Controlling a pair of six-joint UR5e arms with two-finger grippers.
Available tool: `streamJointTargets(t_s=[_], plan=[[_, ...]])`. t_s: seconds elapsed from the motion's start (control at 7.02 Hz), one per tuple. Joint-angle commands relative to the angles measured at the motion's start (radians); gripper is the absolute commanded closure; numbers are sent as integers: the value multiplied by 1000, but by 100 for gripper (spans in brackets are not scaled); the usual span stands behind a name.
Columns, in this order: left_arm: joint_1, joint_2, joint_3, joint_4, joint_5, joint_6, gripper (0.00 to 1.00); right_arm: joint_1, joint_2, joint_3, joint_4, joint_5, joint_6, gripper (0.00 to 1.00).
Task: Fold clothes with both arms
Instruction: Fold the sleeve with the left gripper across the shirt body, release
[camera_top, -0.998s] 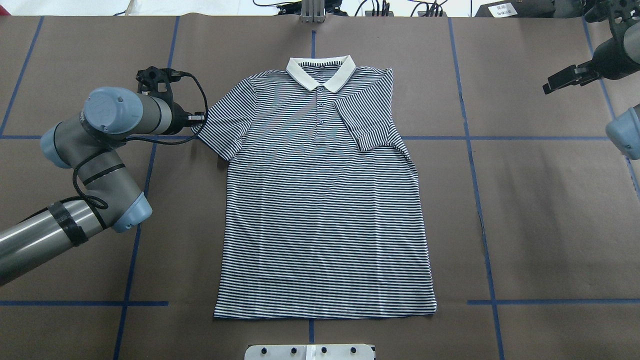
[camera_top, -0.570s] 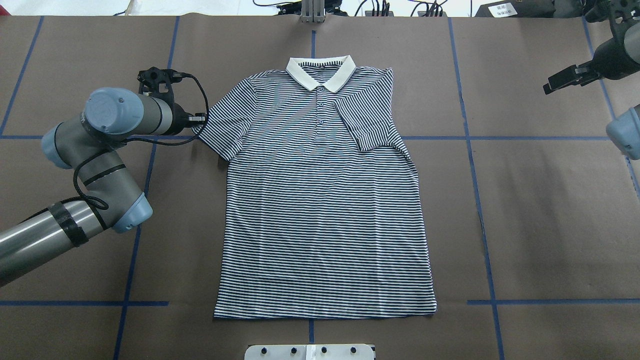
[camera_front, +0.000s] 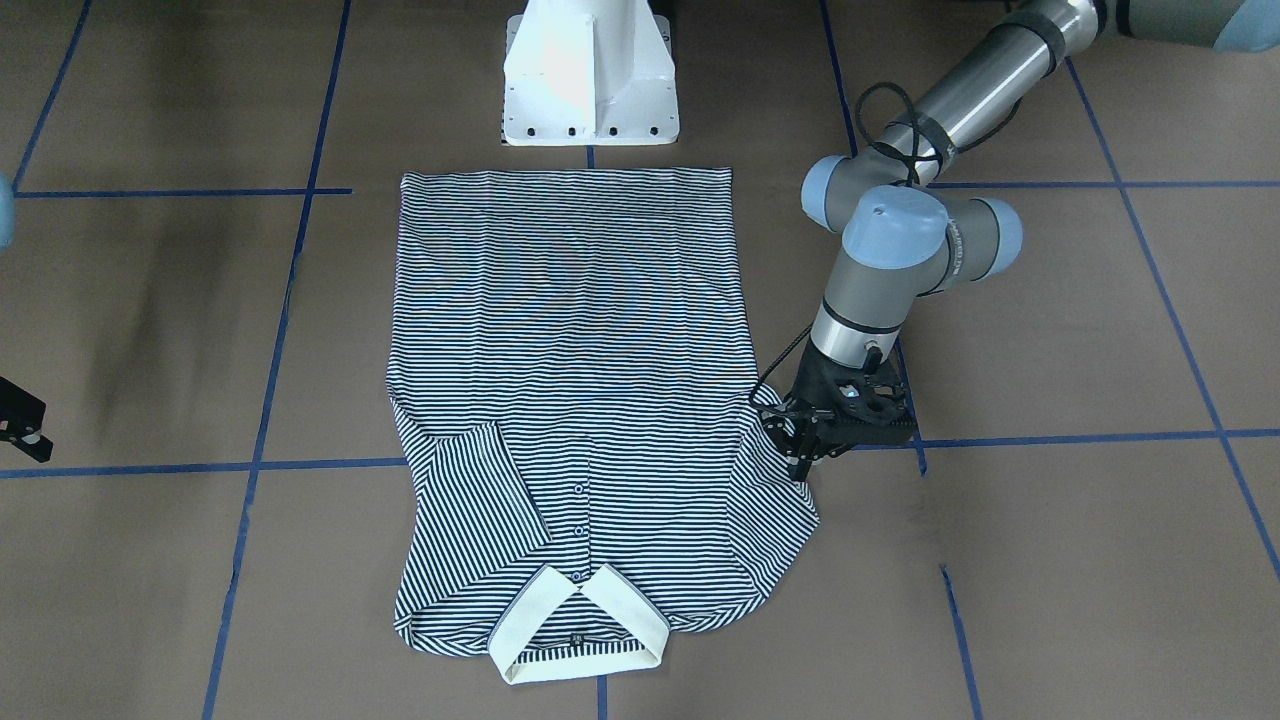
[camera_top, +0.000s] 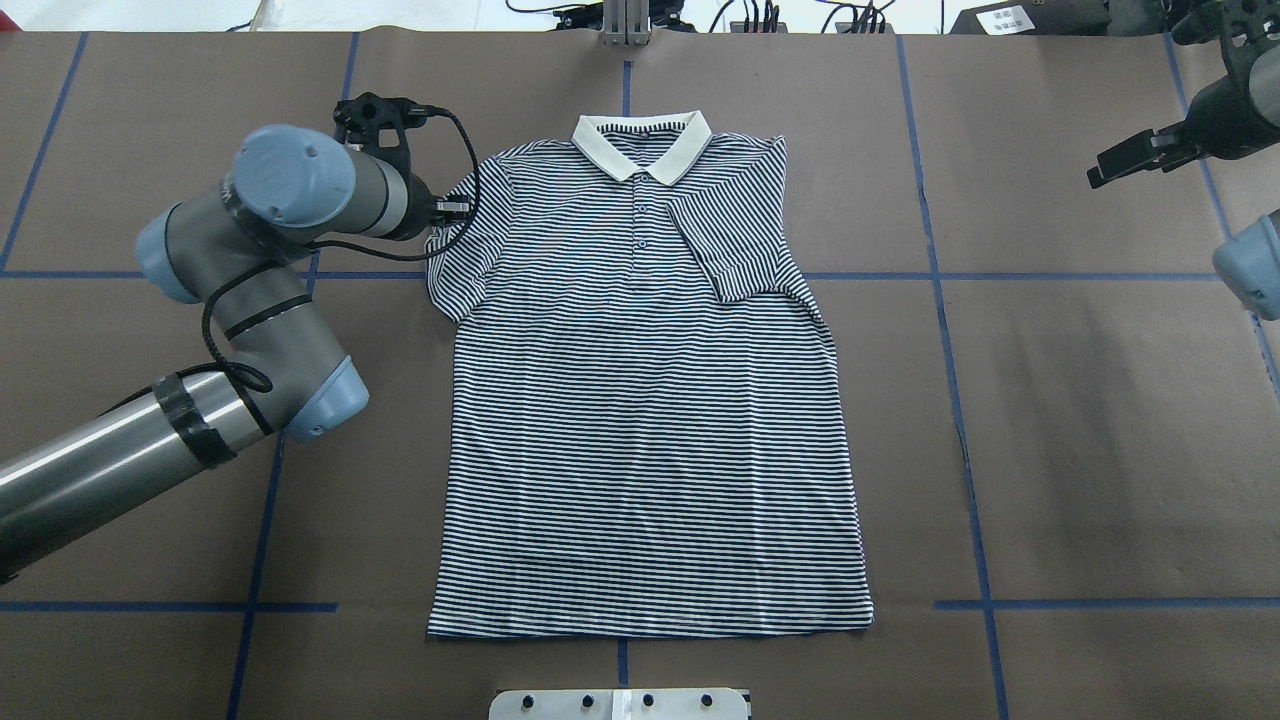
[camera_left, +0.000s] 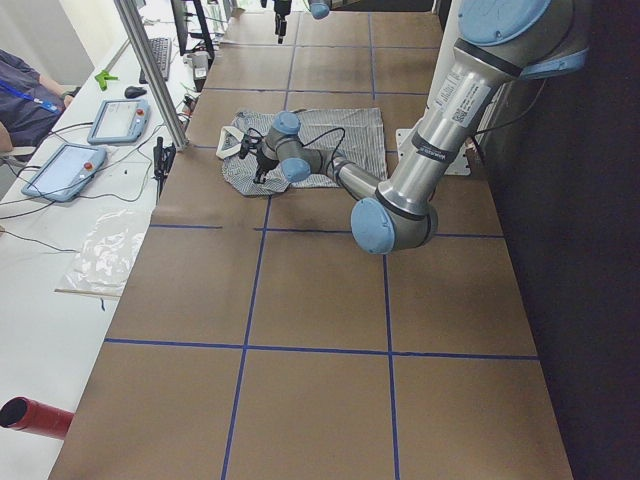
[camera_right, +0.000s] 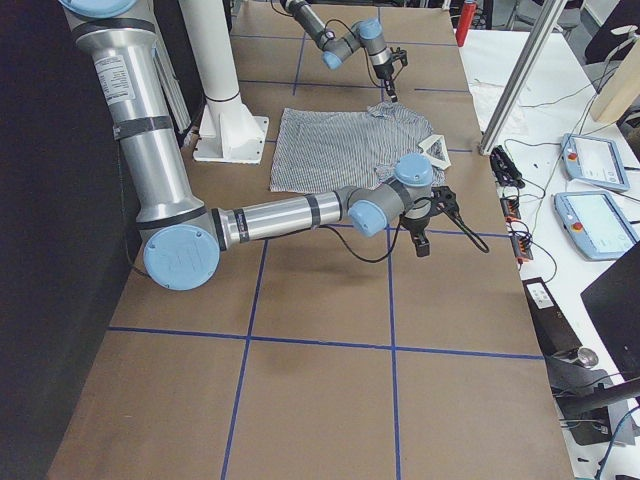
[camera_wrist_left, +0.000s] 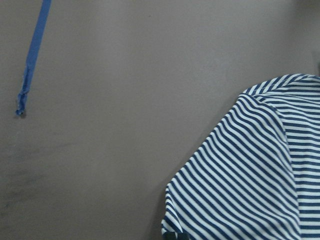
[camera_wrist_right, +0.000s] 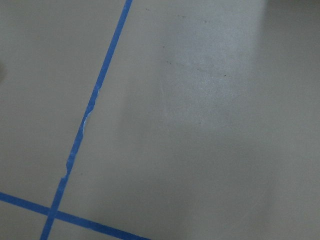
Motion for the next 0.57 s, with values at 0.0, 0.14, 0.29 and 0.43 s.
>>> streamJointTargets(t_s=[0.0, 0.14, 0.29, 0.43], plan=[[17, -116, 14, 156, 6, -12, 100, 0, 1, 2, 0, -1, 1, 0], [21, -178, 84, 158, 6, -16, 100, 0, 1, 2, 0, -3, 1, 0], [37, -259, 182, 158, 29, -73, 100, -2, 1, 2, 0, -3, 1, 0], [58, -288, 219, 156, 43, -85, 100, -2, 1, 2, 0, -3, 1, 0]])
